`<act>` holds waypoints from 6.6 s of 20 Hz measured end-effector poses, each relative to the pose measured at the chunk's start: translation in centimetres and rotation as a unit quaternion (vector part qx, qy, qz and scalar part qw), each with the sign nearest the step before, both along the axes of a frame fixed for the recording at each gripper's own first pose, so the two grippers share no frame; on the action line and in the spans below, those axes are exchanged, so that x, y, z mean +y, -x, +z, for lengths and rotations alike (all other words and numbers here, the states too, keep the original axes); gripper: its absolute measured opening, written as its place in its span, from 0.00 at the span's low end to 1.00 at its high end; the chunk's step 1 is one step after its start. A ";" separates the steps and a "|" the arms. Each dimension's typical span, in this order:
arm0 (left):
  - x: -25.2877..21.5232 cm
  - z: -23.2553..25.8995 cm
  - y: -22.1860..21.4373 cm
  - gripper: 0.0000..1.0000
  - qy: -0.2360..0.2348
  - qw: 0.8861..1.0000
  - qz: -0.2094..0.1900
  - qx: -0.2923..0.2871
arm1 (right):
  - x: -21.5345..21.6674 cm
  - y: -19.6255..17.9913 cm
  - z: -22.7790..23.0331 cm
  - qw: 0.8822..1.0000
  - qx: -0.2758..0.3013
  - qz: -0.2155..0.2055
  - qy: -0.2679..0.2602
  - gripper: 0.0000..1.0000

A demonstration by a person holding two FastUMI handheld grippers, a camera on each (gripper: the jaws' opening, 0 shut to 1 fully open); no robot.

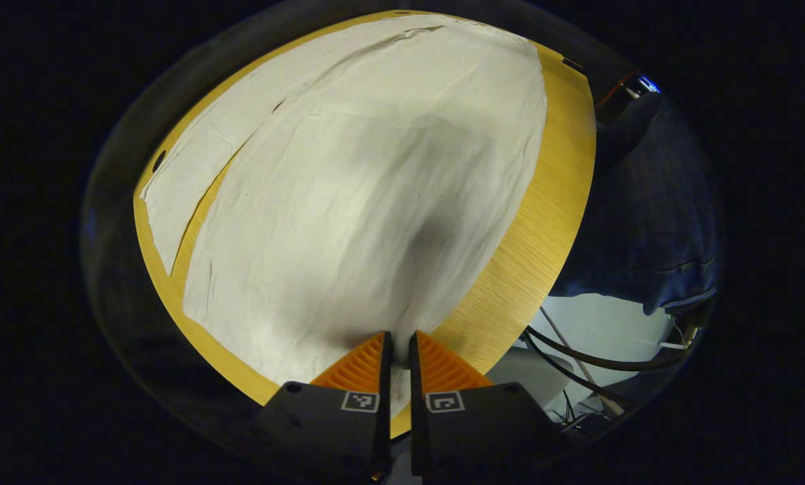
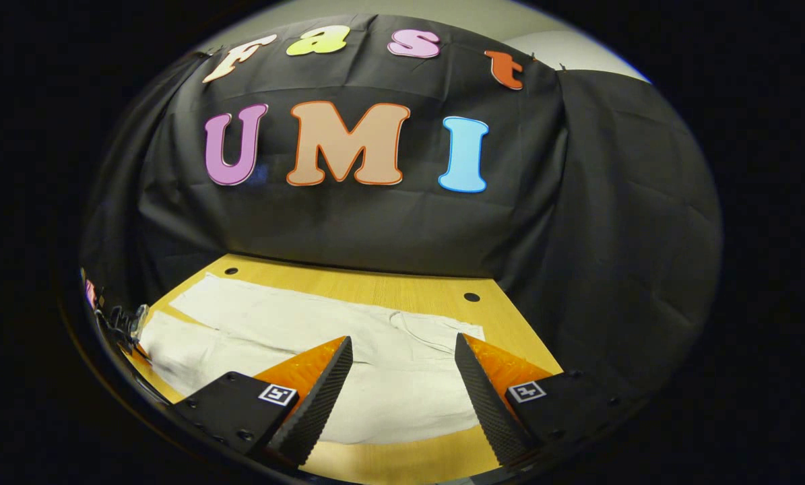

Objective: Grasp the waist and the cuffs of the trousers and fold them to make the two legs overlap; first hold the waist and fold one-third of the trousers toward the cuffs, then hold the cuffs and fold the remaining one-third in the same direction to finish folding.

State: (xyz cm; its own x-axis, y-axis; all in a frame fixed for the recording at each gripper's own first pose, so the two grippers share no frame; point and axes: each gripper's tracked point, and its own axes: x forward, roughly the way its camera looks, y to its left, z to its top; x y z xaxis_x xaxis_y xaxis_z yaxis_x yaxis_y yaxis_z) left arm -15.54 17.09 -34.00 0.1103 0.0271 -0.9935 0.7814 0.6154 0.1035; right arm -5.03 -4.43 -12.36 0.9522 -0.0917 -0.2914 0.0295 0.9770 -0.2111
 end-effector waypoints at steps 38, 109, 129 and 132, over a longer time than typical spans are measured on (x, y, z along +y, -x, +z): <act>0.0 -0.1 -0.3 0.00 -0.025 0.999 0.007 0.023 | -6.1 3.9 -25.9 0.775 0.487 0.329 0.231 0.64; -5.0 18.6 -38.3 0.97 0.232 0.774 0.302 -0.506 | -24.7 -17.8 -7.8 0.972 0.097 -0.151 -0.149 0.98; -9.5 21.4 -32.2 0.96 0.224 0.741 0.337 -0.535 | -23.1 -16.3 -19.2 0.968 0.209 -0.070 -0.120 0.92; -9.5 21.1 -32.3 0.96 0.230 0.743 0.341 -0.528 | -22.2 -17.0 -18.3 0.961 0.196 -0.064 -0.182 0.92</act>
State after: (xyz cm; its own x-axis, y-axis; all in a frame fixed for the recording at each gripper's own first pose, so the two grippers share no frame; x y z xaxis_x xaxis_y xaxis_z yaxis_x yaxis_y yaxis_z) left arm 16.76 7.64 -12.86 0.9515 0.1190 -0.2837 -0.0964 0.9910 0.0925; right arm 11.94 -26.67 -30.63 0.7506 -0.0239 -0.6603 0.1415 0.9820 0.1253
